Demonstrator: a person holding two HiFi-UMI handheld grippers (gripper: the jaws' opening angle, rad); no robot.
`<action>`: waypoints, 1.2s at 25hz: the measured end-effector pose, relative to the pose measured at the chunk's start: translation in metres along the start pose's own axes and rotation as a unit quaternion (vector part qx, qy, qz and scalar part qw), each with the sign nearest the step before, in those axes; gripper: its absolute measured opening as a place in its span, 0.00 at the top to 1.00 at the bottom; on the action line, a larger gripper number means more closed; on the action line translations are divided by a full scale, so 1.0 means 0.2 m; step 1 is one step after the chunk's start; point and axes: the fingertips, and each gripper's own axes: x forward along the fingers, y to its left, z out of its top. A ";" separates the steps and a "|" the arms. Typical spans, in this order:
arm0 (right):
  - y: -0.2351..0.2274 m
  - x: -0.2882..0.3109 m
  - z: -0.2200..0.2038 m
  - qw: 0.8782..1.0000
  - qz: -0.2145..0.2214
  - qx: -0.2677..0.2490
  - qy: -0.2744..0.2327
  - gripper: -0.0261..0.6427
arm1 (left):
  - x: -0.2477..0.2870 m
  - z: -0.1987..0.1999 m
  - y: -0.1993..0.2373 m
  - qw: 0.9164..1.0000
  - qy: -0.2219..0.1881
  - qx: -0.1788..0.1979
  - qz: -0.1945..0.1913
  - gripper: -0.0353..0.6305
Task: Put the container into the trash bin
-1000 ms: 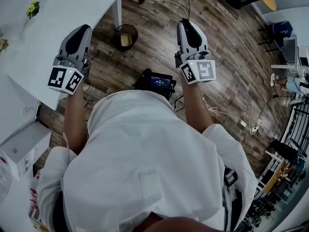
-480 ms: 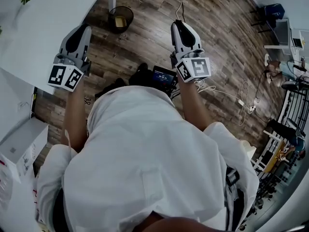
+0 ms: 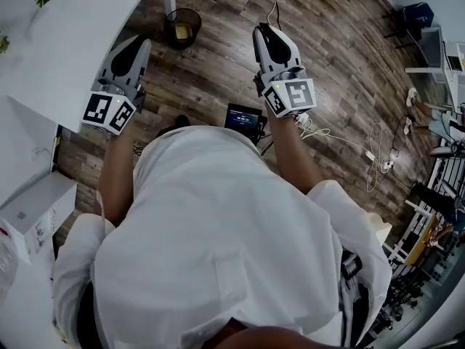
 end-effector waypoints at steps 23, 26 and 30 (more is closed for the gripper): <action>-0.28 -0.69 -0.18 0.999 -0.020 0.044 0.006 0.87 | 0.17 -0.21 -0.71 0.998 0.052 0.013 -0.034 0.89; -0.32 -0.75 -0.20 0.997 -0.033 0.070 0.007 0.87 | 0.20 -0.19 -0.74 0.998 0.049 0.019 -0.044 0.89; -0.32 -0.81 -0.21 0.996 -0.036 0.077 0.004 0.87 | 0.23 -0.15 -0.76 0.998 0.041 0.027 -0.047 0.89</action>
